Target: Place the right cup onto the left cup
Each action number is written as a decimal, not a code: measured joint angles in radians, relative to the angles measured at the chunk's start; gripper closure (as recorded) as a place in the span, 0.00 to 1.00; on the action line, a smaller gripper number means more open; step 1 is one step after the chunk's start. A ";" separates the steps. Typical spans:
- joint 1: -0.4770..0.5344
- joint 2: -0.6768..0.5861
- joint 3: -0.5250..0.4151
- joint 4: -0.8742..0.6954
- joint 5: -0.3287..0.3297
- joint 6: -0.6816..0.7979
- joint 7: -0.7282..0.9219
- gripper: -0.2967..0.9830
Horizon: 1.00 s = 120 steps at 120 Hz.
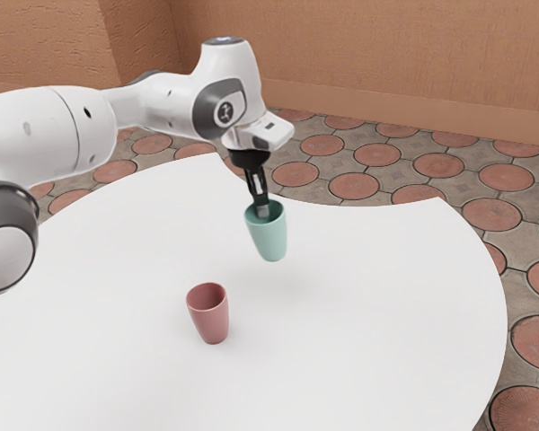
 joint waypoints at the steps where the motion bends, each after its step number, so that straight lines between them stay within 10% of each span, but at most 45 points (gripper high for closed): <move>1: 0.000 -0.004 0.000 -0.005 0.001 -0.001 -0.001 0.85; 120: 0.022 -0.338 -0.006 -0.444 0.108 -0.037 -0.115 0.85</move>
